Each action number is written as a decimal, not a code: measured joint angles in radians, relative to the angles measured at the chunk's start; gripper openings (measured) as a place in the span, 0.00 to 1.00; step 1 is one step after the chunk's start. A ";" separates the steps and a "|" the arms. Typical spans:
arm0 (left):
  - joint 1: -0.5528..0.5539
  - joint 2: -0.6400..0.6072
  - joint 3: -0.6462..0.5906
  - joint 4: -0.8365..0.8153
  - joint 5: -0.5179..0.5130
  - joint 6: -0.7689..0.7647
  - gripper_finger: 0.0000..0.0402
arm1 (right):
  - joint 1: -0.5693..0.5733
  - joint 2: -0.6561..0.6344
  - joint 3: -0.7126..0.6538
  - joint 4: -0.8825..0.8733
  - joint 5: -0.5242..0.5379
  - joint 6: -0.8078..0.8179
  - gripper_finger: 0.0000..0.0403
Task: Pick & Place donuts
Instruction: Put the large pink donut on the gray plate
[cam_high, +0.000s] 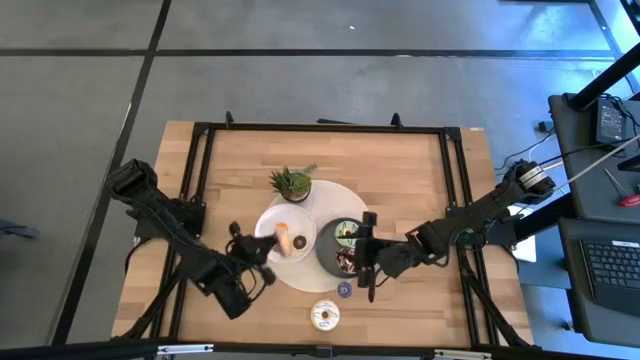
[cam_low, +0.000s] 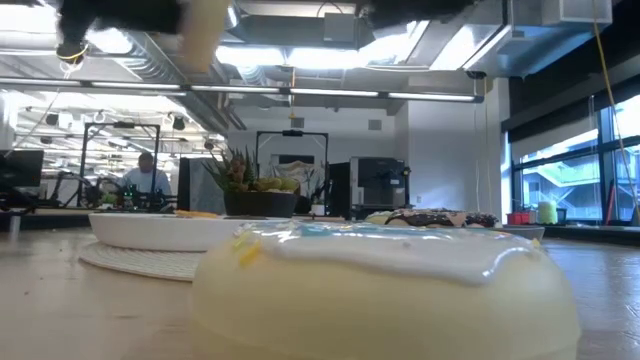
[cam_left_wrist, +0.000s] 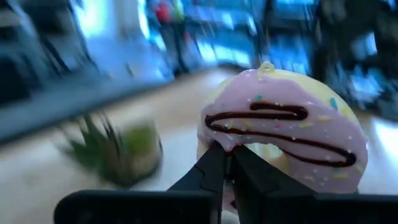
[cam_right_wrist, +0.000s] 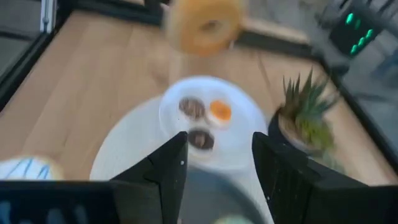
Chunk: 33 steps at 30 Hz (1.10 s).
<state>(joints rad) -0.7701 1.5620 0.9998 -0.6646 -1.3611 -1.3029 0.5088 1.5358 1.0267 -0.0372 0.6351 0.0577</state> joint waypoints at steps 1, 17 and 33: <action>0.016 0.000 0.000 0.036 -0.052 0.031 0.04 | -0.006 0.017 0.000 0.053 0.000 -0.029 0.45; 0.157 0.000 0.000 0.570 -0.137 0.590 0.05 | -0.081 0.200 0.000 0.529 0.052 -0.217 0.45; 0.157 -0.001 0.000 0.614 -0.110 0.644 0.05 | -0.127 0.200 0.000 0.661 -0.042 -0.193 0.42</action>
<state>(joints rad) -0.6132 1.5613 1.0000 -0.0509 -1.4715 -0.6586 0.3822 1.7355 1.0267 0.6243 0.5926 -0.1354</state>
